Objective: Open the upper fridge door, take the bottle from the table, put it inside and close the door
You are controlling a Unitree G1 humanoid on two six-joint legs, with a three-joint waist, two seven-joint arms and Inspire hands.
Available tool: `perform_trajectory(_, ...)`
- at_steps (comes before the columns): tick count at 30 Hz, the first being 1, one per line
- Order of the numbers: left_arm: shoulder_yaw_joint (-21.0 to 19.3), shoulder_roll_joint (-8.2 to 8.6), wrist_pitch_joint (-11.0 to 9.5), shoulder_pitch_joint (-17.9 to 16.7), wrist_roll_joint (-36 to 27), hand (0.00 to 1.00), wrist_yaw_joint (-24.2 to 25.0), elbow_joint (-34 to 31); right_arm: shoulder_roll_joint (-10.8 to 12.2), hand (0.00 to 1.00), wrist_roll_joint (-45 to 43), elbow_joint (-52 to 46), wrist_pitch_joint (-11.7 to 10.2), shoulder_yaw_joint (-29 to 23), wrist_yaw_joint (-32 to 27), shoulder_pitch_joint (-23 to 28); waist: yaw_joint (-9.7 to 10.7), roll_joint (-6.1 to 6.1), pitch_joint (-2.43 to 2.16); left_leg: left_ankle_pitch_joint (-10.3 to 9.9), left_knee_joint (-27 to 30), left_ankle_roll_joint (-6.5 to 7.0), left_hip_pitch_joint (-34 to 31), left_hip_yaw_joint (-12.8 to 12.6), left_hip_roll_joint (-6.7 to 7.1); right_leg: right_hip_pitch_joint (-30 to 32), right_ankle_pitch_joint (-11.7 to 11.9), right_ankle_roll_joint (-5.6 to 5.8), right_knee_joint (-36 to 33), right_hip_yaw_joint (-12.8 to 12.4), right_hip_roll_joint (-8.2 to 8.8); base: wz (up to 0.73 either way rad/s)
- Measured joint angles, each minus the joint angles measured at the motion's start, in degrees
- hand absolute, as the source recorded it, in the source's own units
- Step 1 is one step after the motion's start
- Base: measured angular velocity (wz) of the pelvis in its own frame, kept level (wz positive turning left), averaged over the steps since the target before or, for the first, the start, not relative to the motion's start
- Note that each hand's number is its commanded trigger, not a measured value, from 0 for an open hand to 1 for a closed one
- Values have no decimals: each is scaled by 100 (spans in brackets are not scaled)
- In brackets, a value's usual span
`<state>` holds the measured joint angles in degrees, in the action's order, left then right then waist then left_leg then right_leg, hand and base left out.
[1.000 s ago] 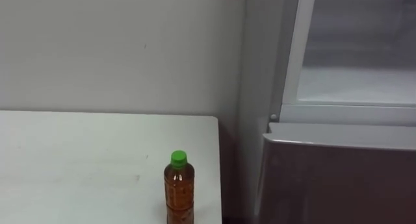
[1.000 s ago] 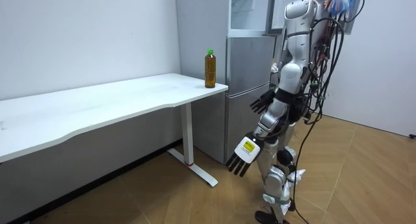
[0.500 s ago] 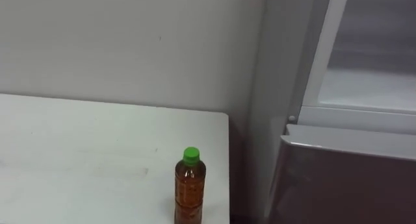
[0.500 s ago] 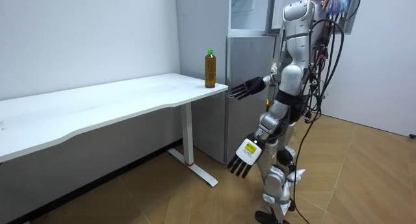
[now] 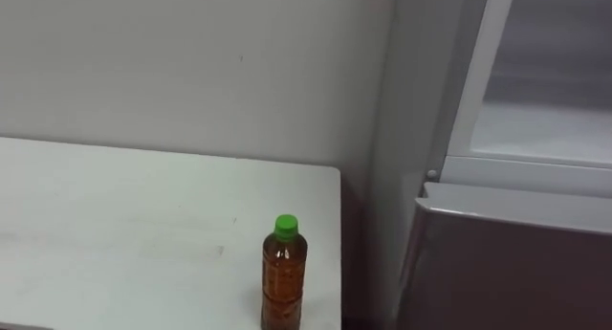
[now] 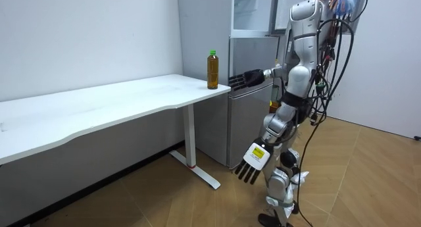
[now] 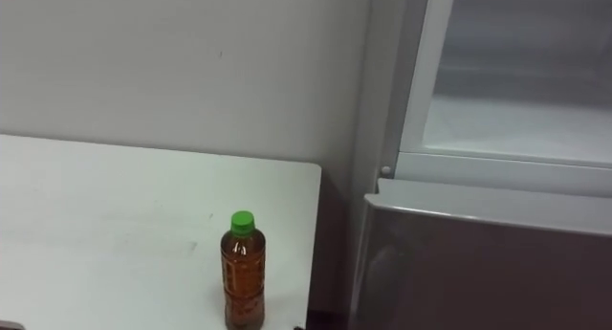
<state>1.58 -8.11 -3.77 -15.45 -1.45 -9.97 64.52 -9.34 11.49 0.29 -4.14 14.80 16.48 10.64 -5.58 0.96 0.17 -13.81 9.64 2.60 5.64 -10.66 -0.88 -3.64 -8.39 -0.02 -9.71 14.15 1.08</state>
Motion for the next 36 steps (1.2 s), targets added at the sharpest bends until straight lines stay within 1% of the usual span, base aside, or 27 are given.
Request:
perform_trajectory(3, 149, -53, 99, 44, 4, 0, 43, -28, 6, 0, -1, -118, -1, 54, -31, -227, -100, 1, 1, 0, -4, 0, 1, -6, -3, 5, 1, -1, 2, 1, -1, 0)
perform_trajectory(8, 156, -60, 217, 83, 38, 0, 60, -41, 26, 0, -5, -117, 10, 231, -89, -539, -147, 3, 1, 0, -1, 0, -19, -5, -2, 28, 1, -1, -3, 2, 3, 0)
perform_trajectory(12, 150, -61, 223, 129, 351, 0, 58, -54, 23, 0, -5, -118, 28, 231, -150, -789, -165, 10, -1, 0, 1, 0, -45, -3, -3, 52, 1, -1, -9, -2, 4, 0)
perform_trajectory(14, 152, -61, 222, 150, 366, 0, 52, -51, 4, 0, -5, -118, 30, 231, -194, -872, -192, 19, -2, 0, 1, 0, -50, -2, -5, 55, 1, -1, -8, -2, 2, 0)
perform_trajectory(18, 146, -91, 244, 115, 454, 0, 40, -55, -6, 0, -5, -142, 46, 227, -332, -949, -273, 91, -9, 1, 4, -1, -56, -1, -11, 55, 1, -1, -8, 9, -2, 0)
perform_trajectory(22, 150, -132, 254, 68, 456, 0, 41, -55, -1, 0, 43, -200, 47, 230, -398, -993, -292, 168, -3, 1, 16, -2, -68, 2, -11, 55, 1, -1, -6, 21, 2, 0)
perform_trajectory(24, 149, -136, 257, 51, 481, 0, 41, -51, 1, 0, 147, -201, 47, 230, -470, -1040, -292, 186, -4, 1, 20, -1, -71, 3, -10, 57, 2, -2, -5, 21, 3, 0)
perform_trajectory(28, 148, -147, 258, 41, 613, 0, 41, -45, 3, 0, 195, -243, 47, 226, -660, -1234, -289, 193, -6, 1, 24, -2, -77, 5, -12, 60, 3, -4, -4, 24, 2, 0)
perform_trajectory(33, 147, -149, 258, 39, 694, 0, 40, -48, 4, 0, 217, -385, 43, 229, -825, -1259, -294, 209, -8, 1, 22, -2, -89, 13, -13, 66, 3, -5, -3, 10, 0, 0)
perform_trajectory(36, 136, -158, 260, 49, 855, 0, 25, -50, -2, 0, 207, -388, 43, 232, -954, -1292, -299, 234, -9, 1, 20, -2, -90, 13, -14, 71, 3, -5, -2, 10, -1, 0)
